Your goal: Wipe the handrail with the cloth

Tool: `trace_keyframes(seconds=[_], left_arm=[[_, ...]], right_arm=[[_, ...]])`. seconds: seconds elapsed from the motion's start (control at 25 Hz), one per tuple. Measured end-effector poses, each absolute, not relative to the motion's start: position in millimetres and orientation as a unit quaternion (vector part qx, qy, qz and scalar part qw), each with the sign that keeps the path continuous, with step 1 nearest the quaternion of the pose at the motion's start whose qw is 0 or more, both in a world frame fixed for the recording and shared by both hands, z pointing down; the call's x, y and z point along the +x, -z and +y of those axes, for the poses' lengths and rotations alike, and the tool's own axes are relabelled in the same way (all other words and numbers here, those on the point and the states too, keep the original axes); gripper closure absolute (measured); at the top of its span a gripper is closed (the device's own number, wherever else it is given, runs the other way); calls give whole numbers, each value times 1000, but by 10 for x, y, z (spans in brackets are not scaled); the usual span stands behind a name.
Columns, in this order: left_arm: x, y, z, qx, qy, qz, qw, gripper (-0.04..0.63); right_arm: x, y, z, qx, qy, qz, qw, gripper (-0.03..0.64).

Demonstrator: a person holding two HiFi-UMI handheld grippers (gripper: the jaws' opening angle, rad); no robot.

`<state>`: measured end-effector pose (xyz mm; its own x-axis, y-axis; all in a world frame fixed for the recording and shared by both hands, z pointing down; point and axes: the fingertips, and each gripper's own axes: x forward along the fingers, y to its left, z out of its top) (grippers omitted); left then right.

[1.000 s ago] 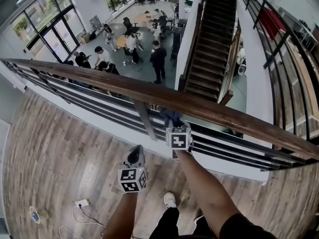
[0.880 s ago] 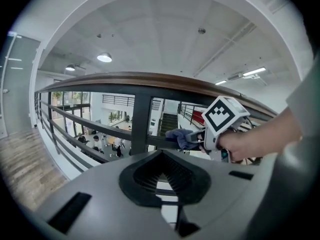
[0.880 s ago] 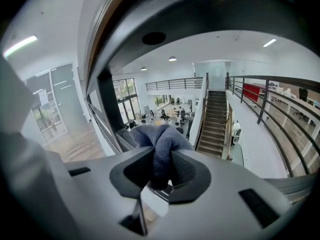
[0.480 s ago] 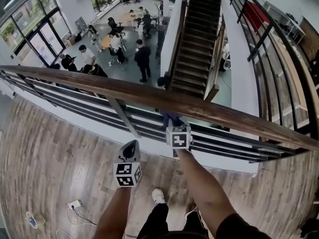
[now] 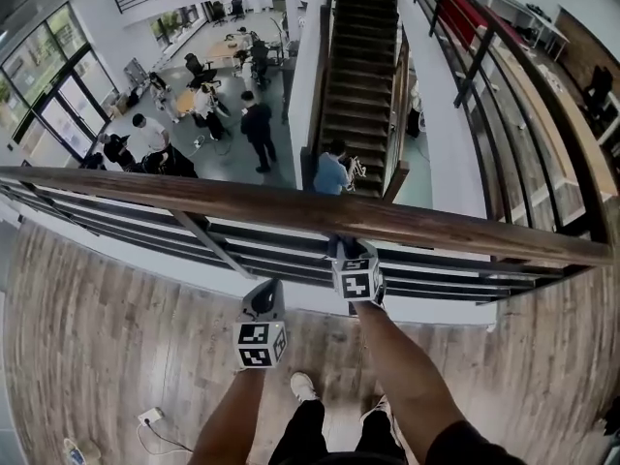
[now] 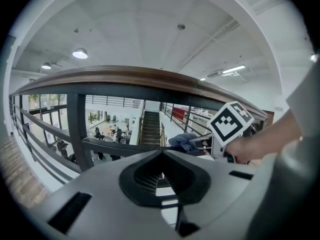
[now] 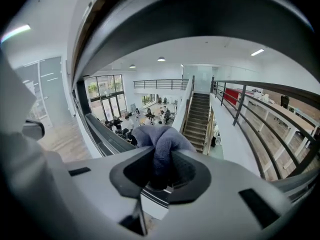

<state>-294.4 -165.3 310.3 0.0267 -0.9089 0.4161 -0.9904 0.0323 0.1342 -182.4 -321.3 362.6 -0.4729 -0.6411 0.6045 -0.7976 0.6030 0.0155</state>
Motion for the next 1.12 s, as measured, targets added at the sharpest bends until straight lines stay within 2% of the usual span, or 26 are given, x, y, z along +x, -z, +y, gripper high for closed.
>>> trace_keyframes(seconds=[0.4,1.12], left_arm=[[-1901,-3160,-1974,723,-99,-650,212,594],[-493,-3266,-2450,760,-113,-602,217,594]], right_arm=[[-693,-3655,-3356,453,-122,-838,278,539],[974,-3668,-3602,489,-136,-819,267,538]])
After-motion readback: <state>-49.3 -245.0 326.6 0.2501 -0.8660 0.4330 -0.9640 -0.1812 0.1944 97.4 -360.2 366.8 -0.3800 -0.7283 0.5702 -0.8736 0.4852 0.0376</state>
